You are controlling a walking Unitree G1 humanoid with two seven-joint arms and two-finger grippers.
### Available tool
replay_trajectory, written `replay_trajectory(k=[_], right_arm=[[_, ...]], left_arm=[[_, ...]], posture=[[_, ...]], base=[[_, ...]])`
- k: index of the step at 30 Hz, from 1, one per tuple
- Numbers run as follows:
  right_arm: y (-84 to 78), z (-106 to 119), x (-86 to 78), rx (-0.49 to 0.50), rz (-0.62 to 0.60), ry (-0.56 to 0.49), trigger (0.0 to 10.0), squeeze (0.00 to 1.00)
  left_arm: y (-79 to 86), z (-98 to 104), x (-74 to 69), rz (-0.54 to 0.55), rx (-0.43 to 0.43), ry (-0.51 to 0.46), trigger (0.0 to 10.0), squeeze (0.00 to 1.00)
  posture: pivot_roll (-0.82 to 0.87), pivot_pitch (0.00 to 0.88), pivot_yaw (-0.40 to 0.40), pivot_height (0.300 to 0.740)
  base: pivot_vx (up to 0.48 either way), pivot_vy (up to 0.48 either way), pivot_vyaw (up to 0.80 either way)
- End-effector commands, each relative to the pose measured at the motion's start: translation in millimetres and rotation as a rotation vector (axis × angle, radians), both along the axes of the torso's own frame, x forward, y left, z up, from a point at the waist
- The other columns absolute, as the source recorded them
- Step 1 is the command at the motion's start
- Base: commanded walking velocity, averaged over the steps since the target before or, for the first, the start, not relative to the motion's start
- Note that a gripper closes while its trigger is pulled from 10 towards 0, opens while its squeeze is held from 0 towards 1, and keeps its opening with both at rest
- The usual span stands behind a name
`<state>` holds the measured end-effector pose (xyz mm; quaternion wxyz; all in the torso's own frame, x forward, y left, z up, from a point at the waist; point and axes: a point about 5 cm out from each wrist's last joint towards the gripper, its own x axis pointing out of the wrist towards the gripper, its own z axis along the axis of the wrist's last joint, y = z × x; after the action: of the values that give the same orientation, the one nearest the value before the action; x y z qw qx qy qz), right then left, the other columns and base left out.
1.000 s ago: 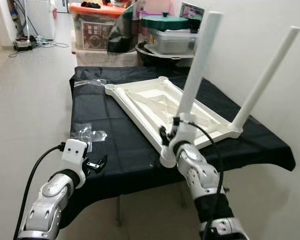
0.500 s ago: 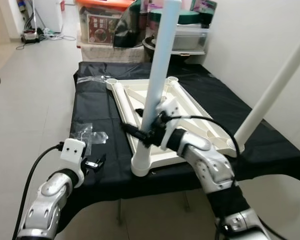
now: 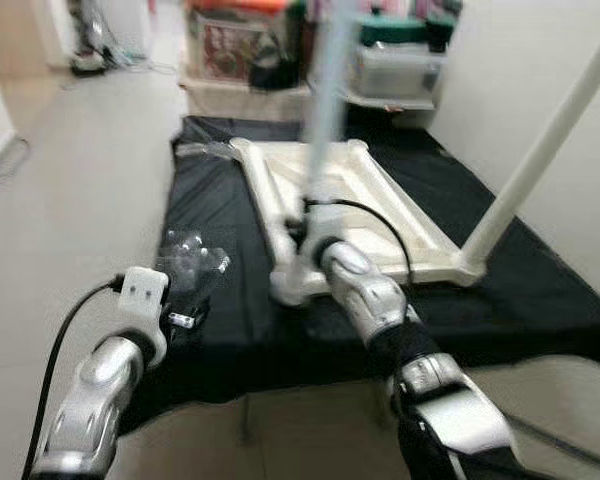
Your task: Building children table
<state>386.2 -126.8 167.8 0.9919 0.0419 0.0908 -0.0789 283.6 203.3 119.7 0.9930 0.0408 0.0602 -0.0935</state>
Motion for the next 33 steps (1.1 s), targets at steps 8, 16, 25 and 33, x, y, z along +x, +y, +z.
replay_trajectory(k=[8, 16, 25, 33], right_arm=[[77.7, 5.4, -32.5, 0.096, 0.401, -0.042, 10.0, 0.0], [95.1, 48.3, -40.6, 0.246, 0.9, -0.265, 10.0, 0.0], [97.2, 52.9, -47.9, 0.116, 1.135, -0.301, 10.0, 0.0], [106.3, 25.6, -30.5, 0.025, 1.088, -0.17, 0.0, 0.0]], left_arm=[[-11.8, 2.8, 7.5, -0.051, 0.005, -0.004, 10.0, 0.0], [-9.1, 4.7, 8.0, -0.047, 0.006, -0.009, 10.0, 0.0], [-10.3, 1.9, 4.5, -0.036, 0.0, -0.007, 10.0, 0.0], [-3.1, 2.5, 1.5, -0.018, 0.009, -0.009, 10.0, 0.0]], posture=[[0.13, 0.0, -0.151, 0.74], [0.13, 0.0, -0.163, 0.74], [0.15, 0.0, -0.178, 0.74], [0.17, 0.0, -0.191, 0.74]], base=[[0.0, 0.0, 0.0], [0.0, 0.0, 0.0], [0.0, 0.0, 0.0], [0.0, 0.0, 0.0]])
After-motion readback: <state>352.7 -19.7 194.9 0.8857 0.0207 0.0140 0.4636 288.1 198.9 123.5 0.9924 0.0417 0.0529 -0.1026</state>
